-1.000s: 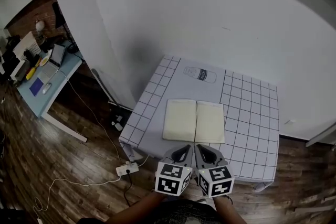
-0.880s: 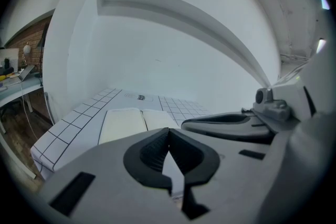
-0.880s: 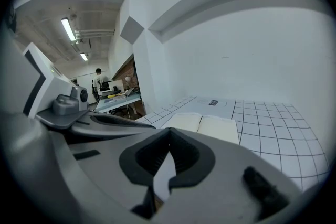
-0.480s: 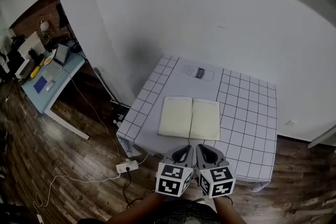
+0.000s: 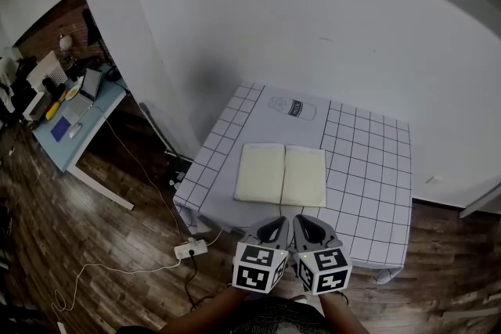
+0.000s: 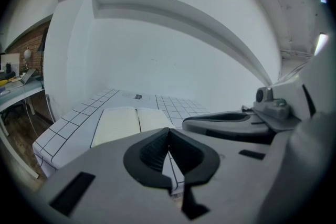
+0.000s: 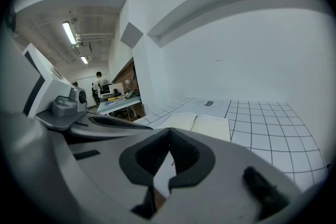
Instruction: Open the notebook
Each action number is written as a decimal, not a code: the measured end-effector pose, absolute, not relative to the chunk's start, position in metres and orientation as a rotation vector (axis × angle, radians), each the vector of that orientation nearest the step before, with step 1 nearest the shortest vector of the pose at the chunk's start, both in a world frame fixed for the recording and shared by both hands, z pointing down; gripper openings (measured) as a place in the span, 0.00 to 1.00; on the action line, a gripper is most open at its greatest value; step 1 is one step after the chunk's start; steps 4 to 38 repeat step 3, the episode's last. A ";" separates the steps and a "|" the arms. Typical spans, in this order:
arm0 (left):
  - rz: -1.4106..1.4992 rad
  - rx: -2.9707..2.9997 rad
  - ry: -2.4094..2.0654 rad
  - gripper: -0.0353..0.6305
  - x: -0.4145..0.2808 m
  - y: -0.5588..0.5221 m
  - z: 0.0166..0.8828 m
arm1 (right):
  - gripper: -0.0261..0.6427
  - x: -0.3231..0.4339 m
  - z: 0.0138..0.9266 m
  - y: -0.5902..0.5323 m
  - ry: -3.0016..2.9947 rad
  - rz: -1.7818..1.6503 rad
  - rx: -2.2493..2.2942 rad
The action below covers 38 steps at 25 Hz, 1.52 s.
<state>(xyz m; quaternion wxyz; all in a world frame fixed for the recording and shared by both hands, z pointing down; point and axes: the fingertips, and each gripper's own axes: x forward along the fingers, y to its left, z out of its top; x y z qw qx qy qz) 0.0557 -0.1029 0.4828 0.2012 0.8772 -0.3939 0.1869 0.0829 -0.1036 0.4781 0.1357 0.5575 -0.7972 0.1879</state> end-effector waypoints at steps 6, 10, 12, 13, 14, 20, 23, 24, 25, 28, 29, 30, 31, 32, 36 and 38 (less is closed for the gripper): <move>0.522 2.452 -1.100 0.06 0.055 -0.102 0.482 | 0.06 0.082 0.478 -0.103 -2.308 0.542 1.612; 0.522 2.452 -1.100 0.06 0.055 -0.102 0.482 | 0.06 0.082 0.478 -0.103 -2.308 0.542 1.612; 0.522 2.452 -1.100 0.06 0.055 -0.102 0.482 | 0.06 0.082 0.478 -0.103 -2.308 0.542 1.612; 0.522 2.452 -1.100 0.06 0.055 -0.102 0.482 | 0.06 0.082 0.478 -0.103 -2.308 0.542 1.612; 0.522 2.452 -1.100 0.06 0.055 -0.102 0.482 | 0.06 0.082 0.478 -0.103 -2.308 0.542 1.612; 0.522 2.452 -1.100 0.06 0.055 -0.102 0.482 | 0.06 0.082 0.478 -0.103 -2.308 0.542 1.612; 0.522 2.452 -1.100 0.06 0.055 -0.102 0.482 | 0.06 0.082 0.478 -0.103 -2.308 0.542 1.612; 0.522 2.452 -1.100 0.06 0.055 -0.102 0.482 | 0.06 0.082 0.478 -0.103 -2.308 0.542 1.612; 0.522 2.452 -1.100 0.06 0.055 -0.102 0.482 | 0.06 0.082 0.478 -0.103 -2.308 0.542 1.612; 0.522 2.452 -1.100 0.06 0.055 -0.102 0.482 | 0.06 0.082 0.478 -0.103 -2.308 0.542 1.612; 0.522 2.452 -1.100 0.06 0.055 -0.102 0.482 | 0.06 0.082 0.478 -0.103 -2.308 0.542 1.612; 0.522 2.452 -1.100 0.06 0.055 -0.102 0.482 | 0.06 0.082 0.478 -0.103 -2.308 0.542 1.612; 0.522 2.452 -1.100 0.06 0.055 -0.102 0.482 | 0.06 0.082 0.478 -0.103 -2.308 0.542 1.612; 0.522 2.452 -1.100 0.06 0.055 -0.102 0.482 | 0.06 0.082 0.478 -0.103 -2.308 0.542 1.612; 0.522 2.452 -1.100 0.06 0.055 -0.102 0.482 | 0.06 0.082 0.478 -0.103 -2.308 0.542 1.612; 0.522 2.452 -1.100 0.06 0.055 -0.102 0.482 | 0.06 0.082 0.478 -0.103 -2.308 0.542 1.612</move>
